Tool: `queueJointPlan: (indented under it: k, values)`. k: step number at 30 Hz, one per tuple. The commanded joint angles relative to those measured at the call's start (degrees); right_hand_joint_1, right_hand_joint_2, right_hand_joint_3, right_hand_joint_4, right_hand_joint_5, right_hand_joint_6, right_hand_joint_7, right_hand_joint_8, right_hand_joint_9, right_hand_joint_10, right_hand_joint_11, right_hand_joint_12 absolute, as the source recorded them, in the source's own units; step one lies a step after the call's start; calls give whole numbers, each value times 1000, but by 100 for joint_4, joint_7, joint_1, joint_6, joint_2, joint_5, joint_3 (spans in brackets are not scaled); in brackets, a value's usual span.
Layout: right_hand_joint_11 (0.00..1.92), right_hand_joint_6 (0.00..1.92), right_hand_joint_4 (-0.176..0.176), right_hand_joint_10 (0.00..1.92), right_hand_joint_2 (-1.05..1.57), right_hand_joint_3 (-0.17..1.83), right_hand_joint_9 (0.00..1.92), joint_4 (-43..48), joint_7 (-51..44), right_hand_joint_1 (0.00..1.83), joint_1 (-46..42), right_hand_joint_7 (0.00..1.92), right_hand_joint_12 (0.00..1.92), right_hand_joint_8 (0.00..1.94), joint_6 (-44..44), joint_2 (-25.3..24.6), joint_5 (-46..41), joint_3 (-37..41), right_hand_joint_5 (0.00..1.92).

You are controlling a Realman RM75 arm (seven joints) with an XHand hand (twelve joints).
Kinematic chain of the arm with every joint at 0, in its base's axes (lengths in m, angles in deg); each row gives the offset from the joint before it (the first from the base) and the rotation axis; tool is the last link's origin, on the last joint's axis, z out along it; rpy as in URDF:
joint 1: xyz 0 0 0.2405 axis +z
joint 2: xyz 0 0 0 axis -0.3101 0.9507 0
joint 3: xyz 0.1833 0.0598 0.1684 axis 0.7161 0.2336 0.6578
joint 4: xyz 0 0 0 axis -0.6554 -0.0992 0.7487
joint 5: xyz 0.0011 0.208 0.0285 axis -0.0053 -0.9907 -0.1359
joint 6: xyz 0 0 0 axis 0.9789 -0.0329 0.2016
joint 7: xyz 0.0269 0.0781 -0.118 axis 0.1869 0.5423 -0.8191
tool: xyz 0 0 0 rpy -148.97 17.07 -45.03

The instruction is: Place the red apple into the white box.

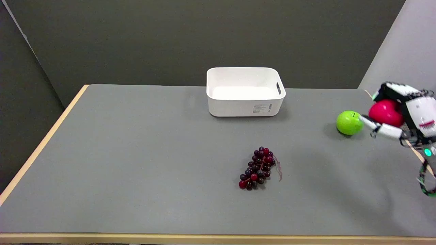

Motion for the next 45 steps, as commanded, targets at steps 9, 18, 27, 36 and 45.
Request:
queueJointPlan:
  k: [9, 18, 27, 36, 45]
  values:
    - [593, 1591, -146, 1491, 977, 512, 743, 3455, -1104, 1343, 3004, 883, 1600, 1329, 4246, -346, -364, -3334, 646]
    - [587, 1591, -148, 1492, 955, 552, 748, 3359, -1104, 1346, 4131, 890, 1629, 1323, 5074, -1179, 614, -4002, 654]
    - [644, 1573, -126, 1457, 1038, 387, 738, 2703, -1104, 1340, 4988, 866, 1440, 1314, 5487, -1633, 780, -4418, 636]
    - [593, 1590, -141, 1487, 963, 538, 747, 1410, -1104, 1344, 5628, 884, 1603, 1324, 6041, -1942, 836, -4683, 656]
    - [583, 1606, -135, 1512, 921, 628, 752, 66, -1104, 1345, 6126, 877, 1576, 1365, 6652, -2141, 1247, -4716, 667]
